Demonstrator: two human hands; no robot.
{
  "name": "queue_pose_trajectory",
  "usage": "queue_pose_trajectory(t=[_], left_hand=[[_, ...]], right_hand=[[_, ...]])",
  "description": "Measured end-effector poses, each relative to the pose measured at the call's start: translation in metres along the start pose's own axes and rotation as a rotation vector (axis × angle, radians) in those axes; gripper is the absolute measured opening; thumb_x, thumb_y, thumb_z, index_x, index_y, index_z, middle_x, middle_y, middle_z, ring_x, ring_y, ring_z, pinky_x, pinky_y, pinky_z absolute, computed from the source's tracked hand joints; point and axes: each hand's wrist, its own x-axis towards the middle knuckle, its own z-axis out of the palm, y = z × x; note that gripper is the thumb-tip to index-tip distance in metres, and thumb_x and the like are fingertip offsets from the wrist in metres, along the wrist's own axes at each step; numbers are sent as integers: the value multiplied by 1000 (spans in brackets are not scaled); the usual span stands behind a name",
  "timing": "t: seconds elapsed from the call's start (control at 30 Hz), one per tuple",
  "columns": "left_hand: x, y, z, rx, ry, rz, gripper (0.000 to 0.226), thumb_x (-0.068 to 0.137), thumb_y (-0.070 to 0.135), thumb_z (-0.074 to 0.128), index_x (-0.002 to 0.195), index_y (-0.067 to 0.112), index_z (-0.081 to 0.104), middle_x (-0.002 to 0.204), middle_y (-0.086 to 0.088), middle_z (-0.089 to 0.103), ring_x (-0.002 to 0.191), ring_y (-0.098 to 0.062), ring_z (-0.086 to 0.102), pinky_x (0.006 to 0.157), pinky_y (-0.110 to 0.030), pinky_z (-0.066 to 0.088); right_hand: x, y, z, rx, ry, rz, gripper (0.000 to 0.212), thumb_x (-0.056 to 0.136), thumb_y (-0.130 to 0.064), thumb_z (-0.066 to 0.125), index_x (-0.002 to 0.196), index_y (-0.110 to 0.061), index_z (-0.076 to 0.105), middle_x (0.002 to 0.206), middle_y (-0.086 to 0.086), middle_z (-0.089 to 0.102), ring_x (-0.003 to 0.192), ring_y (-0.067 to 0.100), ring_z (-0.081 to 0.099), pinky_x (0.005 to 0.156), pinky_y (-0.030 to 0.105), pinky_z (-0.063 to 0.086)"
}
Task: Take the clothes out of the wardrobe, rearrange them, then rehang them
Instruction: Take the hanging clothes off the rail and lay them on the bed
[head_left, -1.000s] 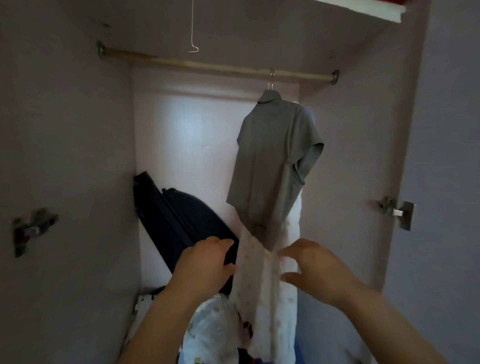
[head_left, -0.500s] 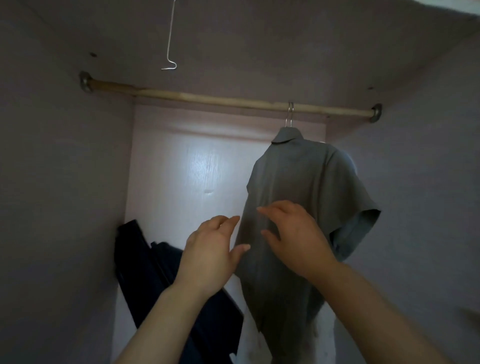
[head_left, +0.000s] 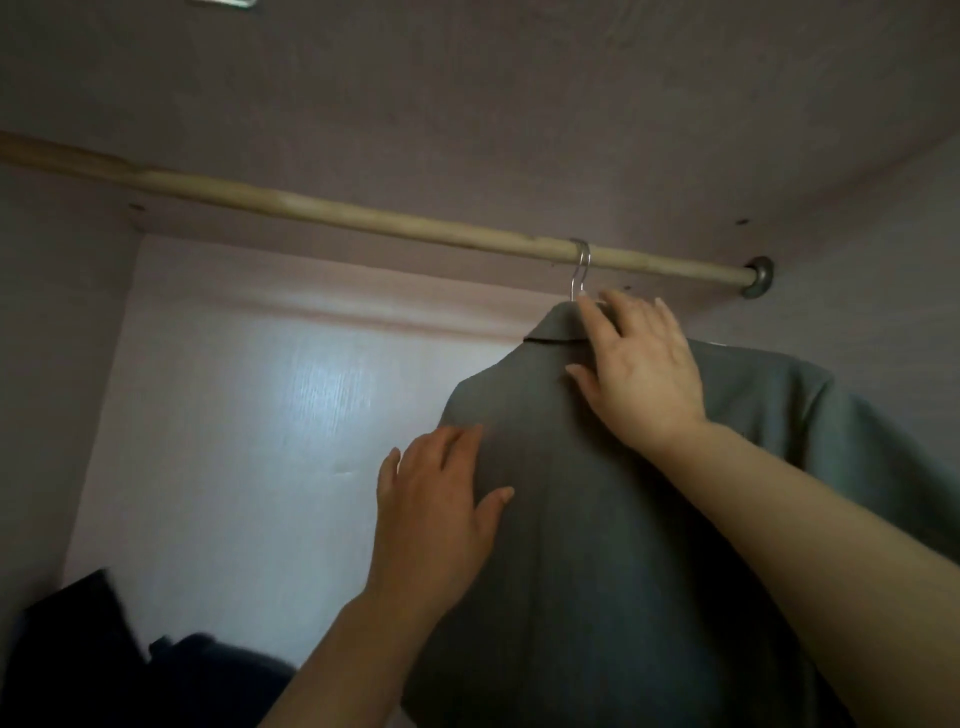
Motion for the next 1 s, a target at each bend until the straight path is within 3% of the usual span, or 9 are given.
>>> queue_pose_trajectory(t=[0.23,0.4,0.53,0.7,0.87,1.0], left_hand=[[45,-5,31,-30,63,115,66,92,52,39,148,25,15,151,3,21,138,-15,18,115,-35,8],[92,4,36,19,261,206,70,91,50,47,148,17,22,152,-6,26,139,-23,21,114,-43,13],[130,10,34,149,202,204,77,90,54,44,150,20,9,154,0,19,141,-18,13,114,-42,5],[150,19,21,192,175,190,82,88,55,48,150,23,4,150,-1,28,138,-19,22,114,-44,4],[130,14,19,223,192,235,90,83,55,55,150,26,2,144,-3,34,134,-20,28,112,-39,10],[134,14,4,105,270,213,86,82,48,61,150,26,12,133,-11,41,125,-26,34,104,-34,22]], right_hand=[[-8,50,40,96,-94,25,88,73,-47,71,144,-11,32,143,11,41,128,33,40,103,42,31],[-2,60,61,111,39,-36,83,73,-52,68,140,-11,40,131,13,51,112,37,51,88,44,41],[4,68,71,67,137,-80,84,76,-65,43,137,-7,44,122,14,57,97,37,58,76,41,46],[23,67,61,49,246,-130,81,77,-62,43,133,-4,49,118,15,60,93,37,59,75,40,47],[10,56,48,44,312,-151,76,76,-61,46,127,-5,54,115,14,62,90,36,60,73,39,47],[27,50,31,-4,284,-197,77,76,-62,43,125,-4,56,111,17,62,87,38,61,70,41,47]])
